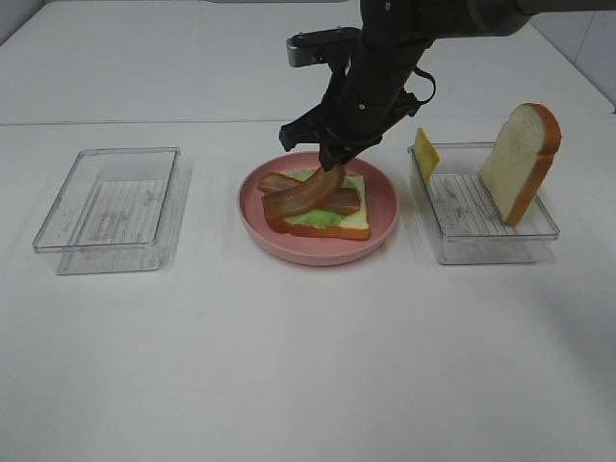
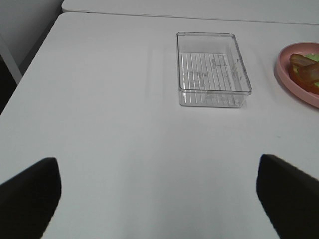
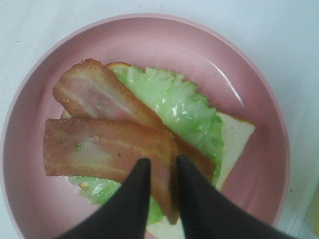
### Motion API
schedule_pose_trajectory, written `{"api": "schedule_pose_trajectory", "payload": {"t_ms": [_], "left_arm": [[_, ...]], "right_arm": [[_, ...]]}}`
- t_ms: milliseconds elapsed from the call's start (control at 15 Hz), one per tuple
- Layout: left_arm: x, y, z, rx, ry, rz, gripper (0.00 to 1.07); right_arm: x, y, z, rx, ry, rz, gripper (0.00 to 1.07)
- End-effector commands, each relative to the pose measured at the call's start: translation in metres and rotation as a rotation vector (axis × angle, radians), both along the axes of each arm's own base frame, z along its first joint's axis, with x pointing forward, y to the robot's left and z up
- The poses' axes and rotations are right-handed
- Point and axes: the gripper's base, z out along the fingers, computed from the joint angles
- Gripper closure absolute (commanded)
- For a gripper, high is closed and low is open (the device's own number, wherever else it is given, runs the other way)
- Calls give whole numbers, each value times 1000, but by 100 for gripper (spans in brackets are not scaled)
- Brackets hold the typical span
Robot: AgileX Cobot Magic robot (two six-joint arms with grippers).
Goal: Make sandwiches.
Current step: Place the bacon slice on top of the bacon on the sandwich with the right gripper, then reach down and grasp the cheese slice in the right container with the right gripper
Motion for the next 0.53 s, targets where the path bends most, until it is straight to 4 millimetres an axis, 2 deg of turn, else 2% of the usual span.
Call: {"api": "schedule_pose_trajectory", "payload": {"t_ms": [67, 133, 333, 400, 533], "left_arm": [[-3, -1, 0, -3, -26, 2, 7], [-3, -1, 0, -3, -26, 2, 7], [-3, -1, 0, -3, -26, 2, 7], [-3, -1, 0, -3, -26, 2, 7], [-3, -1, 0, -3, -26, 2, 7]], "right_arm": [[1, -1, 4, 28, 4, -62, 19], [1, -1, 5, 33, 4, -70, 10], [-3, -4, 24, 39, -6, -71, 11], [-9, -6, 44, 55, -21, -81, 11], [-15, -9, 61, 76, -14, -106, 11]]}}
